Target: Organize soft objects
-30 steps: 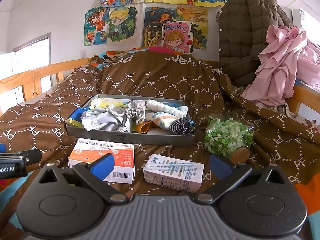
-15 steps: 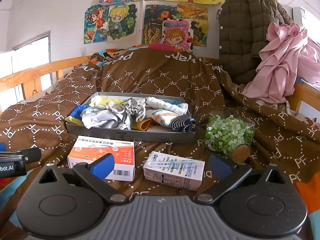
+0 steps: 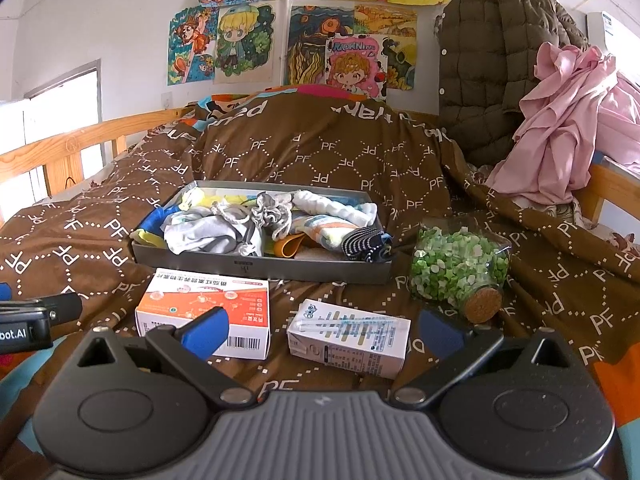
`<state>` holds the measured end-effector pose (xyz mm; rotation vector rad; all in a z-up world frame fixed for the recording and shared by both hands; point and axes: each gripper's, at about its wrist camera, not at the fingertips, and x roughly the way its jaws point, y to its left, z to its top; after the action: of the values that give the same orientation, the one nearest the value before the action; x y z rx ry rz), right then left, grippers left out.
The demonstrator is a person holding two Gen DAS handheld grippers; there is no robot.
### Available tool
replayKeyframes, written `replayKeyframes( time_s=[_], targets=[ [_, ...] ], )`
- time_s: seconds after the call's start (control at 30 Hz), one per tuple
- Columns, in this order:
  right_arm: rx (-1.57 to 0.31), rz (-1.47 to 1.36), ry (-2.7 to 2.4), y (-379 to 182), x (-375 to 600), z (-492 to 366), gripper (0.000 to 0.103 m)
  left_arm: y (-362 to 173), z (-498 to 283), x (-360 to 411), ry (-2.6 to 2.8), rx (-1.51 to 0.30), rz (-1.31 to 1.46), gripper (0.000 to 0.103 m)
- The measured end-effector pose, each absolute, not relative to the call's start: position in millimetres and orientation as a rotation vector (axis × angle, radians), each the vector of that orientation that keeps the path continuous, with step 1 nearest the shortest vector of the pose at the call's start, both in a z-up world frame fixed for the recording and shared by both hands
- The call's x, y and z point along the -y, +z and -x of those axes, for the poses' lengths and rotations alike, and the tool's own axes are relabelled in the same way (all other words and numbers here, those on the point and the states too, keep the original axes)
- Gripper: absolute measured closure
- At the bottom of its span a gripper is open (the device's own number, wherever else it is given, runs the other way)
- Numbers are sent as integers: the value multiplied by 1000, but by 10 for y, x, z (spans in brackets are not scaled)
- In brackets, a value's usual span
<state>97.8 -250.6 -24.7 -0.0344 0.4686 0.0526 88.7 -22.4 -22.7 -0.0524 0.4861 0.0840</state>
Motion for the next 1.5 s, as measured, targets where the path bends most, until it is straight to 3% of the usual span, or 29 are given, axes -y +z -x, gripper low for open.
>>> replayKeyframes(
  time_s=[1.5],
  targets=[
    [-470,34,53,-247,2498,-979,0,-259,-870,205,79,-494,47,1]
  ],
)
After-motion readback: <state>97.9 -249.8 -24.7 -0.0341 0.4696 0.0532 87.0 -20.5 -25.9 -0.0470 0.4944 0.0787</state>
